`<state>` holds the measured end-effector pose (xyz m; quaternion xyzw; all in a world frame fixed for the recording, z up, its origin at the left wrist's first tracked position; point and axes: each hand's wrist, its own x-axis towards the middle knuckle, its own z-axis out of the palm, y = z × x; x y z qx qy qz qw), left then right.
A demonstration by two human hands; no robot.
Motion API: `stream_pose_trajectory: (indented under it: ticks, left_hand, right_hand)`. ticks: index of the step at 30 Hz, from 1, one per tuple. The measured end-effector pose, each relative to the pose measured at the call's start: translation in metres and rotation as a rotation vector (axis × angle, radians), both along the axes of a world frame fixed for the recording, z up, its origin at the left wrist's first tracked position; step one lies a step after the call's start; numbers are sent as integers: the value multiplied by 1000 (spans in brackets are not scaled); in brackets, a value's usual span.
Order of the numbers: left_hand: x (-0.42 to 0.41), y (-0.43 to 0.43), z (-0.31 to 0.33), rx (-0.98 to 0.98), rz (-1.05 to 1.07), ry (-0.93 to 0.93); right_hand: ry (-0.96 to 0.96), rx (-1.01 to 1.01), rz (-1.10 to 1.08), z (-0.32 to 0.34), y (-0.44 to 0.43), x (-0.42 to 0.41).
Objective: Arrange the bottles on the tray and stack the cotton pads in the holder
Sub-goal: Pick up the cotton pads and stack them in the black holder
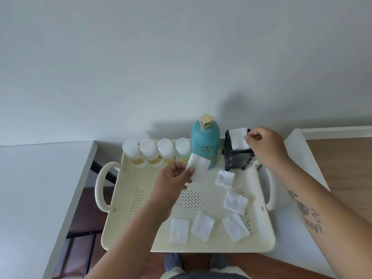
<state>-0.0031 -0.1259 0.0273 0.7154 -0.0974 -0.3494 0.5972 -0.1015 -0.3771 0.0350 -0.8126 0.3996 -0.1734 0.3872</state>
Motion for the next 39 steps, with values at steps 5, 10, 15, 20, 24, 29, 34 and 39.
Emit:
stream_pose_trajectory:
  ticks: [5, 10, 15, 20, 24, 29, 34, 39]
  left_hand:
    - [-3, -4, -2, -30, 50, 78]
    - [-3, -8, -2, -48, 72, 119]
    - [-3, -13, -3, -63, 80, 142]
    - [-2, -16, -3, -79, 81, 171]
    - [-3, -19, -2, -88, 80, 186]
    - [-6, -21, -2, -120, 91, 220]
    - [-10, -24, 0, -156, 75, 259]
    - [-12, -22, 0, -184, 45, 284]
  right_hand:
    - [49, -181, 56, 1, 2, 0]
    - [79, -520, 101, 5, 8, -8]
    - [138, -662, 310, 3, 23, -11]
    - [364, -580, 387, -12, 19, -12]
    - [378, -529, 394, -20, 17, -13]
    - [145, -588, 287, -8, 30, -18]
    - [-226, 175, 186, 4, 82, -24]
    - [-294, 628, 56, -2, 104, -16]
